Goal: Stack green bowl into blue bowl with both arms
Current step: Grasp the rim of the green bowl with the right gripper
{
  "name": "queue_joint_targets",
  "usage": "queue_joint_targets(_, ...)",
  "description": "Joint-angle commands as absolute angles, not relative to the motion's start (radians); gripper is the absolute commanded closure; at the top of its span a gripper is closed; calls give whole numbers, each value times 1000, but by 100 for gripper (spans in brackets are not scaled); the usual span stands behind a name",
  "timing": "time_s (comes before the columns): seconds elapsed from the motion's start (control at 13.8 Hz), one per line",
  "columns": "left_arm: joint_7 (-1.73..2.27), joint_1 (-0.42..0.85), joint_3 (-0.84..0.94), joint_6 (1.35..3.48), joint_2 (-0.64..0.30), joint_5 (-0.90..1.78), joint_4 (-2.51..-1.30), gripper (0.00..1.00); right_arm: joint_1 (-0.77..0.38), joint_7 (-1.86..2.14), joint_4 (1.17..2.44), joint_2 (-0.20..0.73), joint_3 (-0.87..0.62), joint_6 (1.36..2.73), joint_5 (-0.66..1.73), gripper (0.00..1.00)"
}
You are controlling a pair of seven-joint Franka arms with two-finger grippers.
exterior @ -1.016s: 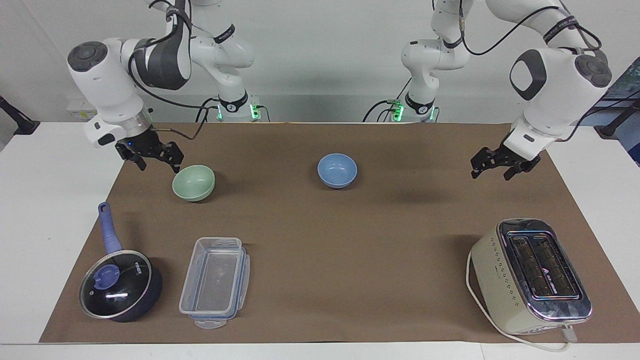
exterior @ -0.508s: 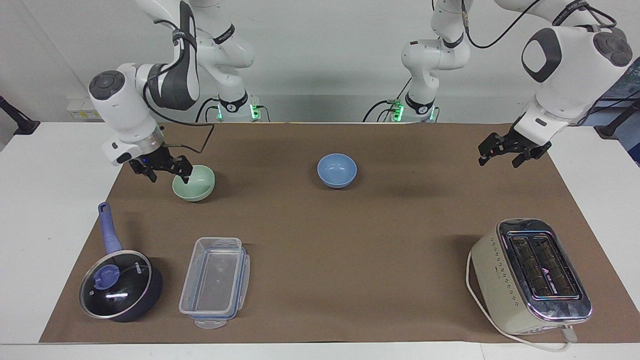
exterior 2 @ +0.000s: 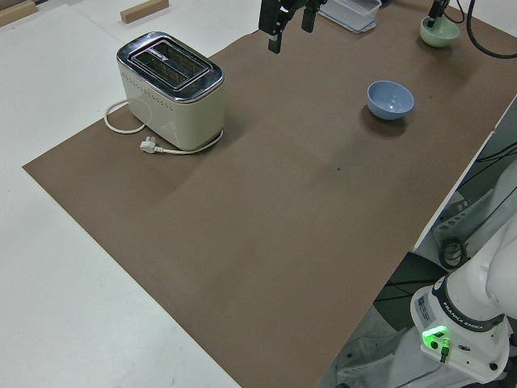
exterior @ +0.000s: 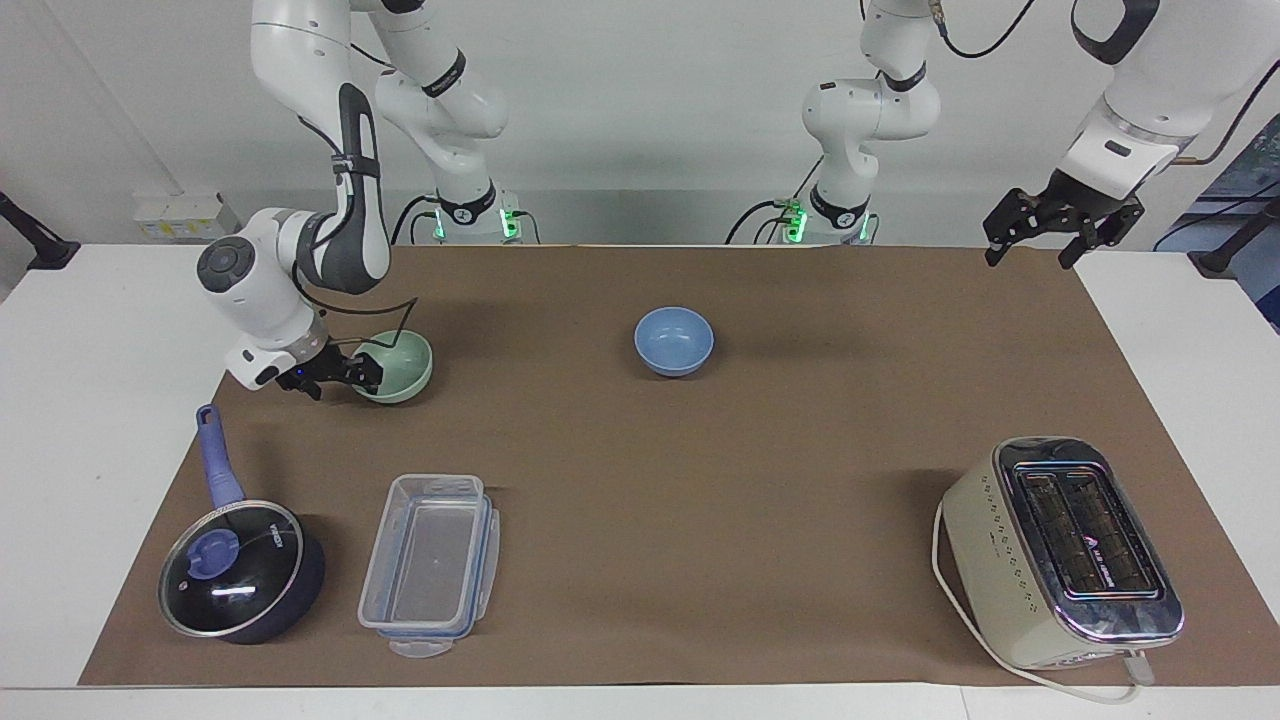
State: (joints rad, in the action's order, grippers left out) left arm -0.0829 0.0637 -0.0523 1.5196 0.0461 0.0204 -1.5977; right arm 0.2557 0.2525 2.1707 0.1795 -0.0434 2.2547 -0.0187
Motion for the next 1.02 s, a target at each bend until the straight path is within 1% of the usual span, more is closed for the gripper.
queue_joint_targets(0.0,-81,60,-48,1546,64,0,-1626,0,258,284,2177,144,-51,2206,-2,0)
queue_joint_targets(0.07,-80,58,-48,1546,64,0,-1626,0,258,285,2177,132,-52,2179,0,1)
queue_joint_targets(0.15,-80,57,-48,1546,64,0,-1626,0,255,287,2177,129,-52,2155,0,8)
queue_joint_targets(0.22,-80,57,-48,1546,64,0,-1626,0,255,291,2178,124,-52,2140,0,16)
queue_joint_targets(0.29,-81,58,-48,1546,64,0,-1626,0,253,305,2177,121,-54,2129,0,30)
queue_joint_targets(0.36,-81,60,-48,1546,64,0,-1626,0,253,316,2177,115,-54,2120,0,47)
queue_joint_targets(0.51,-81,58,-48,1546,64,0,-1626,0,253,319,2177,110,-57,2114,2,89)
queue_joint_targets(0.58,-80,58,-48,1546,64,0,-1626,0,252,318,2174,110,-58,2111,2,100)
queue_joint_targets(0.8,-80,58,-48,1546,64,0,-1626,0,249,316,2123,106,-66,2040,21,100)
queue_joint_targets(0.94,-80,58,-48,1546,64,0,-1626,0,209,305,2109,74,-64,2014,23,100)
